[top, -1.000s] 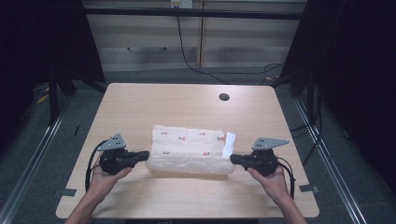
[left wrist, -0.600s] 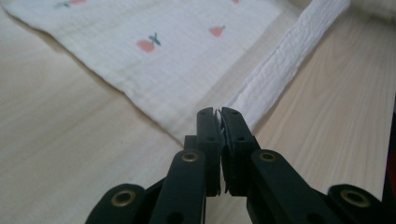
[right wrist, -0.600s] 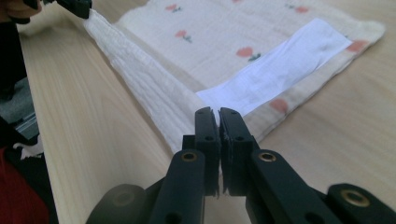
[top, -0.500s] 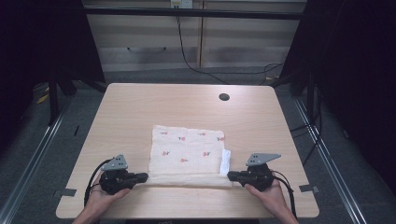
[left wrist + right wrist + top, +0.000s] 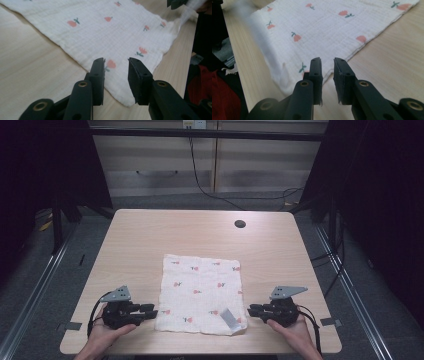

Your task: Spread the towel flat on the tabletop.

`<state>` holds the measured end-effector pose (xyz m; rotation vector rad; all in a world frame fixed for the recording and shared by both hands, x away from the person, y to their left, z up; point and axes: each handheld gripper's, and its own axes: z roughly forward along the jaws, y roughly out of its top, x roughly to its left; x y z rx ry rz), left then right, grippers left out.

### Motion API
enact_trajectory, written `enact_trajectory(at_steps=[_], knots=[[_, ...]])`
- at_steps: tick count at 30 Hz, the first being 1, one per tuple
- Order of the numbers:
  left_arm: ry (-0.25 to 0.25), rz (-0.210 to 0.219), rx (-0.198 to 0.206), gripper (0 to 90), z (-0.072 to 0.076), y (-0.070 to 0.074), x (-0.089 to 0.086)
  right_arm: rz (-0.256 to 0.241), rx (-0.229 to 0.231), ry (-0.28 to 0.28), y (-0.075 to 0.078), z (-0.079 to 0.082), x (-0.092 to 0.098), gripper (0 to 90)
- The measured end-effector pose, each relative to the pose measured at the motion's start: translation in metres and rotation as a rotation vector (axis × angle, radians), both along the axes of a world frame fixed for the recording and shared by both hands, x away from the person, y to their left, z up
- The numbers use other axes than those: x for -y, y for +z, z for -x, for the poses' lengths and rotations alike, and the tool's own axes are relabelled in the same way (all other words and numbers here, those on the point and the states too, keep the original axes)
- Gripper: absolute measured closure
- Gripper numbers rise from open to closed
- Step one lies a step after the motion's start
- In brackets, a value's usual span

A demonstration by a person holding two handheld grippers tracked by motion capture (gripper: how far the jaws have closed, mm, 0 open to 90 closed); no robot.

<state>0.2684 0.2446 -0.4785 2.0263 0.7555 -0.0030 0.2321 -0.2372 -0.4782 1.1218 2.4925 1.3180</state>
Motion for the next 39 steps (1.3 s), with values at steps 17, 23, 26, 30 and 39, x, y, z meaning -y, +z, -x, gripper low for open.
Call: enact_trajectory(at_steps=[17, 23, 26, 30, 39], knots=[[0.051, -0.113, 0.024, 64.8, -0.088, -0.003, 0.049, 0.061, 0.011, -0.006, -0.006, -0.083, -0.04, 70.2], [0.048, -0.16, -0.011, 64.9, -0.089, -0.022, 0.056, 0.098, -0.011, -0.025, -0.02, -0.086, -0.043, 67.0], [0.033, -0.172, -0.002, 64.7, -0.083, -0.023, 0.058, 0.104, -0.016, -0.016, -0.025, -0.086, -0.04, 68.2], [0.03, -0.147, -0.016, 64.9, -0.078, -0.024, 0.056, 0.126, -0.018, -0.032, -0.023, -0.083, -0.039, 69.8], [0.002, -0.155, -0.018, 65.8, -0.059, -0.023, 0.06, 0.12, -0.024, -0.033, -0.023, -0.066, -0.03, 72.9]])
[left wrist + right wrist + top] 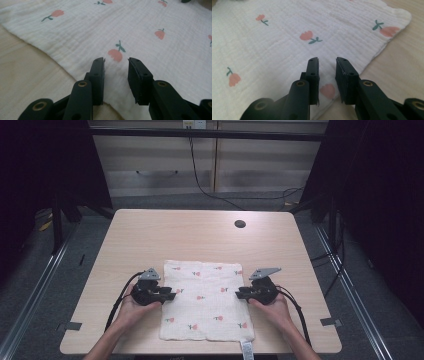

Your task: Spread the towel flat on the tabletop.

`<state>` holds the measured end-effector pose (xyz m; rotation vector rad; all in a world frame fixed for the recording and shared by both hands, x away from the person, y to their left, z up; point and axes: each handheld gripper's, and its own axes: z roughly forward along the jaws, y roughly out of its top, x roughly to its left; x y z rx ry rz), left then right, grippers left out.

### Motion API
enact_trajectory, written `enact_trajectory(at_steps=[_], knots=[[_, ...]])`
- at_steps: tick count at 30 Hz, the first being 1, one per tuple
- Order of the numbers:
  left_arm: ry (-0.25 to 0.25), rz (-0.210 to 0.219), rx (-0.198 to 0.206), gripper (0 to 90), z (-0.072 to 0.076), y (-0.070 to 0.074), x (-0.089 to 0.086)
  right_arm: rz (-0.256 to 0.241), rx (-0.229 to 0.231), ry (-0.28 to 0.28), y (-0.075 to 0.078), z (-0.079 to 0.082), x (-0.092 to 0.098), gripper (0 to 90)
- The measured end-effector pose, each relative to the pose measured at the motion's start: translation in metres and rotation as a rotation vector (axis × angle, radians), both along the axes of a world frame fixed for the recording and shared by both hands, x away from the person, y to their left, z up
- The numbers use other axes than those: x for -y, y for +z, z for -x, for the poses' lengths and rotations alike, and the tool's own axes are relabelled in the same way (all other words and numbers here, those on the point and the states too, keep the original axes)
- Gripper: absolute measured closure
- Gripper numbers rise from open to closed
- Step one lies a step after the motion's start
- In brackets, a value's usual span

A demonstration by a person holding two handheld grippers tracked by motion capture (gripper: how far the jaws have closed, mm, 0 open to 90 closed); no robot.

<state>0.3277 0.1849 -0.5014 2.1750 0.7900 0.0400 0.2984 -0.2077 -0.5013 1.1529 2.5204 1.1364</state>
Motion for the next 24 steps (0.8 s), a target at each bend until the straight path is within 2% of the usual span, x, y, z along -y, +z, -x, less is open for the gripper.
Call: enact_trajectory(at_steps=[2, 3, 5, 8, 10, 11, 12, 15, 16, 17, 18, 19, 20, 21, 22, 23, 24], knots=[[0.003, 0.004, -0.001, 65.8, 0.002, 0.0, -0.001, 0.007, -0.004, 0.004, 0.001, 0.004, 0.001, 72.9], [0.015, 0.0, -0.016, 65.7, 0.007, 0.001, 0.001, 0.019, 0.003, 0.014, 0.001, 0.011, 0.002, 72.8], [-0.003, -0.016, 0.014, 65.4, 0.014, 0.001, 0.006, 0.031, -0.002, 0.021, 0.003, 0.018, 0.002, 72.8], [-0.012, -0.016, 0.009, 64.5, 0.015, 0.001, 0.007, 0.02, -0.01, 0.021, 0.003, 0.021, 0.002, 72.7], [-0.015, 0.0, 0.005, 64.5, 0.014, 0.0, 0.004, 0.016, -0.029, 0.019, 0.004, 0.022, 0.002, 70.8], [-0.015, 0.01, -0.003, 64.5, 0.014, 0.0, 0.003, -0.009, -0.029, 0.026, 0.003, 0.019, 0.003, 66.2], [-0.023, 0.017, 0.004, 64.3, 0.014, -0.001, 0.002, -0.02, -0.029, 0.023, 0.003, 0.017, 0.003, 65.8], [-0.025, 0.02, 0.013, 59.1, 0.015, -0.002, 0.002, -0.018, -0.01, 0.008, 0.006, 0.009, 0.004, 65.3], [-0.035, 0.013, 0.047, 55.3, 0.019, -0.003, 0.005, -0.018, 0.012, -0.014, 0.012, -0.002, 0.006, 65.9], [-0.035, 0.013, 0.047, 53.2, 0.019, -0.003, 0.005, -0.018, 0.012, -0.014, 0.012, -0.002, 0.006, 65.9], [-0.035, 0.004, 0.049, 52.0, 0.021, -0.002, 0.007, -0.024, 0.032, -0.032, 0.016, -0.014, 0.009, 67.2], [-0.035, 0.004, 0.049, 50.2, 0.021, -0.002, 0.007, -0.024, 0.032, -0.032, 0.016, -0.014, 0.009, 67.2], [-0.035, 0.012, 0.046, 49.2, 0.02, -0.002, 0.007, -0.027, 0.061, -0.046, 0.018, -0.026, 0.012, 67.4], [-0.035, 0.016, 0.046, 49.2, 0.02, -0.003, 0.006, -0.027, 0.061, -0.046, 0.018, -0.026, 0.012, 67.4], [-0.029, 0.034, 0.031, 45.3, 0.018, -0.002, 0.004, -0.042, 0.057, -0.052, 0.02, -0.036, 0.012, 68.0], [-0.018, 0.036, 0.029, 42.7, 0.018, -0.001, 0.002, -0.027, 0.056, -0.056, 0.021, -0.041, 0.011, 68.0], [-0.008, 0.05, 0.03, 41.1, 0.017, 0.0, -0.001, -0.035, 0.06, -0.06, 0.021, -0.045, 0.012, 68.0]])
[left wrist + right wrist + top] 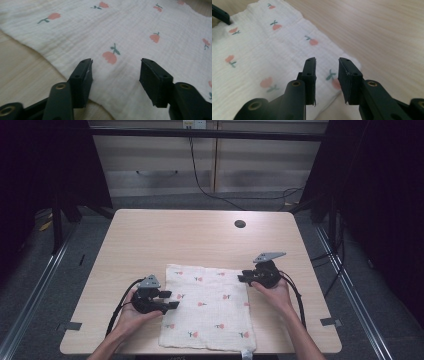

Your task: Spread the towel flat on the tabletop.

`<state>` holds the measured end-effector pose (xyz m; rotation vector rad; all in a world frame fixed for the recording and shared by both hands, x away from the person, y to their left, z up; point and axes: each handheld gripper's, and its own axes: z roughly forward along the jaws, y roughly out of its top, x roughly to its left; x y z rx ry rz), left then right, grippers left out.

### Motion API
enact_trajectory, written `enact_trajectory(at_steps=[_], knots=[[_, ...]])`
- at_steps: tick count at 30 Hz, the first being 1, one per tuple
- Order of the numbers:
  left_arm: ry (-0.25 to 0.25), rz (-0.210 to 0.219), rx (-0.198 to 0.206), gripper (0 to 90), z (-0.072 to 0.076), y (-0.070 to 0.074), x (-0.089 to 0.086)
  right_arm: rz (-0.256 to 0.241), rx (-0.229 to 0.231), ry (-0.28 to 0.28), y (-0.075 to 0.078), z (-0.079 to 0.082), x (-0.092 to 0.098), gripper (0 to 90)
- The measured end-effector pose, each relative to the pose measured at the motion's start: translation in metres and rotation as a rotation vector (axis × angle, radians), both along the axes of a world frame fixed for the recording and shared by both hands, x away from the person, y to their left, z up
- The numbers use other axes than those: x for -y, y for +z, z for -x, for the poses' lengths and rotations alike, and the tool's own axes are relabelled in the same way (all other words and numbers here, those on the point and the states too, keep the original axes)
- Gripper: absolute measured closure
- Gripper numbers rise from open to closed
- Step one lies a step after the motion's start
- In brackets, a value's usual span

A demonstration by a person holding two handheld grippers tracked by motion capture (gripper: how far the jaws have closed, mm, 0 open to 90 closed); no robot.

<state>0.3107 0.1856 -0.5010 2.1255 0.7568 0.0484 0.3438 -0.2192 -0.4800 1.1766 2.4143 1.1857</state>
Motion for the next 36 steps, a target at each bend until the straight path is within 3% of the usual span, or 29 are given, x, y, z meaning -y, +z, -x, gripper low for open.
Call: enact_trajectory(at_steps=[2, 3, 7, 9, 11, 15, 19, 24, 30, 33, 34, 36], knots=[[0.012, 0.023, -0.008, 39.2, -0.001, 0.002, -0.004, -0.019, -0.002, -0.007, 0.0, -0.004, 0.0, 68.0], [0.042, 0.055, -0.021, 37.7, -0.004, 0.007, -0.011, -0.009, 0.001, -0.022, -0.002, -0.013, 0.0, 67.9], [0.091, 0.07, -0.028, 36.7, -0.01, 0.007, -0.024, 0.009, -0.023, -0.042, -0.011, -0.025, 0.002, 65.8], [0.094, 0.062, -0.026, 36.5, -0.011, 0.006, -0.026, 0.011, -0.03, -0.041, -0.013, -0.027, 0.003, 65.0], [0.117, 0.043, 0.004, 36.0, -0.01, 0.004, -0.028, 0.025, -0.042, -0.057, -0.017, -0.032, 0.004, 64.6], [0.117, 0.032, -0.005, 34.7, -0.01, 0.002, -0.028, 0.009, -0.048, -0.059, -0.019, -0.038, 0.005, 64.7], [0.121, 0.033, -0.009, 33.9, -0.009, 0.002, -0.029, 0.035, -0.054, -0.058, -0.024, -0.04, 0.003, 65.3], [0.144, 0.025, 0.002, 31.7, -0.009, 0.002, -0.033, 0.031, -0.063, -0.046, -0.024, -0.039, 0.004, 64.7], [0.165, 0.031, 0.002, 31.2, -0.01, 0.002, -0.035, 0.042, -0.064, -0.025, -0.023, -0.035, -0.001, 68.3], [0.164, 0.028, -0.002, 31.2, -0.011, 0.001, -0.035, 0.067, -0.052, -0.033, -0.023, -0.034, -0.003, 75.8], [0.168, 0.027, -0.001, 31.2, -0.013, 0.001, -0.035, 0.065, -0.052, -0.031, -0.023, -0.035, -0.003, 83.1], [0.176, 0.025, 0.003, 31.3, -0.014, 0.001, -0.035, 0.049, -0.053, -0.035, -0.024, -0.035, -0.002, 84.9]])
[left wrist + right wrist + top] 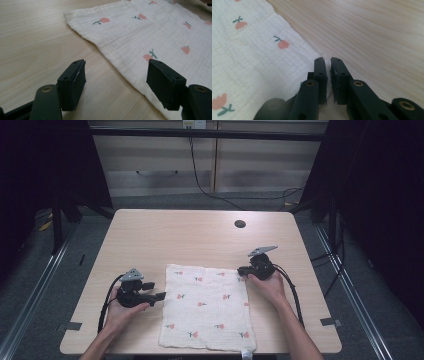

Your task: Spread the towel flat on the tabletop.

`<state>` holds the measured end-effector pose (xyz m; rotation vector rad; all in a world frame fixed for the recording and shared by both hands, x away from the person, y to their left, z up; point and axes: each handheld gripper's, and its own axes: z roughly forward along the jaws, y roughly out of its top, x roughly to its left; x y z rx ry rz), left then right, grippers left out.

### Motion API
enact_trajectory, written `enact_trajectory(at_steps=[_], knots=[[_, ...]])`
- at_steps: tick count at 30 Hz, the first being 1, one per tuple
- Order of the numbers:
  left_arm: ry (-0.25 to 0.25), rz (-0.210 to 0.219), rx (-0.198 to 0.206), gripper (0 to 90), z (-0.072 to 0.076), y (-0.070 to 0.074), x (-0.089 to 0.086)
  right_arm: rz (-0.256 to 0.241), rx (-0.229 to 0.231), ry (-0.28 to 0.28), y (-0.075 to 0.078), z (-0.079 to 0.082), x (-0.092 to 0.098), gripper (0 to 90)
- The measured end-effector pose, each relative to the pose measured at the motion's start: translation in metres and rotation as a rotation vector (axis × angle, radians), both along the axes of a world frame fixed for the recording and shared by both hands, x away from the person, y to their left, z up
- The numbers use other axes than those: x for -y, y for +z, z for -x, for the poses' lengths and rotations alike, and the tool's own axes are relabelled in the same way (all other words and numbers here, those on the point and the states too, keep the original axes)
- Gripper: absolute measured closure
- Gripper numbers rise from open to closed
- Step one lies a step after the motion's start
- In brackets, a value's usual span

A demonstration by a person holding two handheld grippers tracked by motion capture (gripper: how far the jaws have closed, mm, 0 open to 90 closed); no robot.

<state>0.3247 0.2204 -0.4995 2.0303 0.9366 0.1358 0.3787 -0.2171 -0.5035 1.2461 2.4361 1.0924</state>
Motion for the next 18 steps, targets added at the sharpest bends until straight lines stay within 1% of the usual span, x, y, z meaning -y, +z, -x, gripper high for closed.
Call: enact_trajectory(at_steps=[1, 2, 3, 4, 5, 6, 7, 8, 9, 10, 11, 12, 13, 14, 15, 16, 17, 18], knots=[[0.007, -0.003, 0.004, 31.5, -0.001, 0.001, 0.0, -0.014, 0.005, -0.016, 0.0, 0.0, 0.001, 85.6], [0.004, -0.002, 0.002, 31.6, -0.003, 0.002, 0.001, -0.046, 0.008, -0.018, 0.0, -0.001, 0.003, 86.0], [-0.001, -0.003, 0.004, 32.3, -0.005, 0.004, 0.001, -0.062, 0.005, -0.023, 0.001, -0.001, 0.004, 86.3], [0.002, -0.005, 0.013, 33.2, -0.007, 0.006, 0.002, -0.061, 0.01, -0.024, 0.002, -0.001, 0.005, 86.4], [0.0, 0.006, 0.016, 33.7, -0.009, 0.008, 0.002, -0.071, 0.011, -0.028, 0.003, -0.001, 0.005, 86.6], [0.0, 0.006, 0.016, 34.8, -0.009, 0.008, 0.002, -0.071, 0.011, -0.028, 0.003, -0.001, 0.005, 86.6], [-0.004, 0.012, 0.004, 34.8, -0.013, 0.01, 0.003, -0.077, 0.01, -0.029, 0.003, -0.001, 0.005, 86.7], [-0.008, 0.017, 0.018, 36.0, -0.018, 0.014, 0.003, -0.08, 0.016, -0.025, 0.005, 0.0, 0.005, 86.7], [-0.008, 0.017, 0.018, 39.5, -0.018, 0.014, 0.003, -0.08, 0.016, -0.025, 0.005, 0.0, 0.005, 86.7], [-0.024, -0.006, 0.023, 39.5, -0.022, 0.017, 0.004, -0.083, 0.019, -0.022, 0.005, 0.0, 0.005, 86.7], [-0.028, -0.019, 0.032, 41.9, -0.03, 0.019, 0.005, -0.09, 0.02, -0.025, 0.006, 0.001, 0.005, 86.7], [-0.028, -0.019, 0.032, 44.2, -0.03, 0.019, 0.005, -0.09, 0.02, -0.025, 0.006, 0.001, 0.005, 86.7], [-0.027, -0.017, 0.028, 44.8, -0.035, 0.02, 0.005, -0.092, 0.02, -0.023, 0.005, 0.001, 0.005, 86.6], [-0.005, -0.016, 0.029, 46.0, -0.046, 0.019, 0.005, -0.092, 0.018, -0.023, 0.004, 0.002, 0.004, 86.6], [-0.001, -0.016, 0.015, 46.1, -0.052, 0.018, 0.005, -0.092, 0.015, -0.024, 0.004, 0.002, 0.004, 86.6], [-0.001, -0.016, 0.015, 46.1, -0.052, 0.018, 0.005, -0.09, 0.014, -0.024, 0.004, 0.002, 0.004, 86.5], [0.013, -0.023, -0.003, 45.6, -0.063, 0.012, 0.006, -0.091, 0.016, -0.025, 0.004, 0.001, 0.004, 86.5], [0.013, -0.023, -0.003, 43.5, -0.063, 0.012, 0.006, -0.091, 0.016, -0.025, 0.004, 0.001, 0.004, 86.5]])
